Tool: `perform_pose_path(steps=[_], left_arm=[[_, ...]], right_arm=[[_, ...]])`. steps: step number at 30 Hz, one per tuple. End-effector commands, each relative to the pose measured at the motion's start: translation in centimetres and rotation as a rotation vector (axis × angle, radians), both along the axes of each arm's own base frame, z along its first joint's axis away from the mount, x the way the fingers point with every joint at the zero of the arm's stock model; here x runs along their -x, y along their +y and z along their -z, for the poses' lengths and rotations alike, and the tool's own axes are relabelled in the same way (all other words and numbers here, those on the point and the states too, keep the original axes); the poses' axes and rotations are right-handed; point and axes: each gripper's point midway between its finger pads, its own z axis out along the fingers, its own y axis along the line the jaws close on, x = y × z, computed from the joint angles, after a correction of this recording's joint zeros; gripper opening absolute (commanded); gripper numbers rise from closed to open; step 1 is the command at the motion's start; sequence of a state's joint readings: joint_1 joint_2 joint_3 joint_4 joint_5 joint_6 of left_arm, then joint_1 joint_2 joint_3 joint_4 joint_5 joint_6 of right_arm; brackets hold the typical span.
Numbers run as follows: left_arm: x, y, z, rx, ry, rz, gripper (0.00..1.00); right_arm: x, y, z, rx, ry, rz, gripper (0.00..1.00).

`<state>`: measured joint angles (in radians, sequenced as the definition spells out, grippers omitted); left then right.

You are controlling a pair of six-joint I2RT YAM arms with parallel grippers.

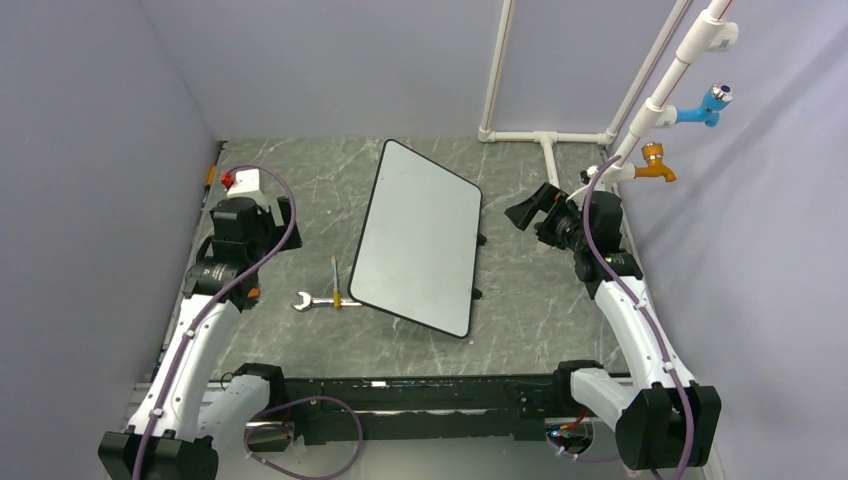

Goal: Write a sentence on the whiteboard
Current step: Pick up the whiteboard marker from the center of the board.

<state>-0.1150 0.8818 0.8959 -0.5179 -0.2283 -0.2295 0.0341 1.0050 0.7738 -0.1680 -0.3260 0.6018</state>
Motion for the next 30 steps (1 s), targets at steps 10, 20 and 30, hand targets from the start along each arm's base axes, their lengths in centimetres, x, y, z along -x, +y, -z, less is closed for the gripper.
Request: perform_pose_path(steps=[10,20,30], left_arm=[[-2.2,-4.2,6.2,0.09,0.268,0.187,0.86],[-1.4,-8.2,12.0,0.014,0.497,0.292,0.7],[0.4,-10.4,15.8,-0.033,0.655,0.299,0.64]], right_arm=[[1.1,1.1,-0.4,0.03,0.027,-0.113,1.0],[1.2,1.4,-0.2,0.035,0.022,-0.135,1.0],[1.4,1.4,0.3,0.047,0.031,-0.15,1.0]])
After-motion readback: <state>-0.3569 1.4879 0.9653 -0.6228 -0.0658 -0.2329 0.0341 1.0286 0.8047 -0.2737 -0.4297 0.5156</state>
